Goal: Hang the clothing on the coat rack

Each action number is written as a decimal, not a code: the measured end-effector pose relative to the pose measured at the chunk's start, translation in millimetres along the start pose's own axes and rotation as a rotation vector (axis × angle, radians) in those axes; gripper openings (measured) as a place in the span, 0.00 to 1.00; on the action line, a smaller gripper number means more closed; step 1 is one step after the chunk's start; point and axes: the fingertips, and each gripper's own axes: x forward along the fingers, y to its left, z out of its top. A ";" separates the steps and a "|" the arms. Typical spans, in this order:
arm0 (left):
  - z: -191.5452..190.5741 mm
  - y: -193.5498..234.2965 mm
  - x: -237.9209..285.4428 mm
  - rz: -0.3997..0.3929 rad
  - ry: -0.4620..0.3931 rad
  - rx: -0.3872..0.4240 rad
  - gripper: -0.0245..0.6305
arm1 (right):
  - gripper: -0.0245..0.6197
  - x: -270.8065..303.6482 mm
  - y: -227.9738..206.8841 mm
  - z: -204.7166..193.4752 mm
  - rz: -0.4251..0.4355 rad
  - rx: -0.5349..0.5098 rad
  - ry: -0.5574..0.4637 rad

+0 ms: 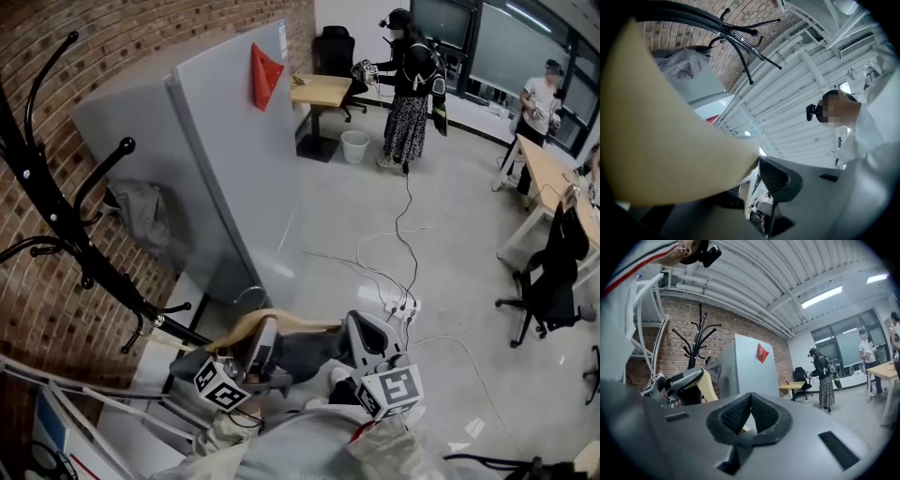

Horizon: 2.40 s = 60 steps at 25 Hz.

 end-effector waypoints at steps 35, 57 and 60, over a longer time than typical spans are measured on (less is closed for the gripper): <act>36.6 42.7 3.0 0.483 -0.324 0.430 0.19 | 0.08 159.1 22.1 -12.6 0.782 0.005 0.074; 94.4 23.6 -88.4 0.676 -0.464 0.548 0.19 | 0.08 167.0 145.1 -22.9 1.042 -0.023 0.126; 105.4 26.3 -95.9 0.673 -0.470 0.553 0.19 | 0.08 171.5 160.3 -17.2 1.052 -0.035 0.111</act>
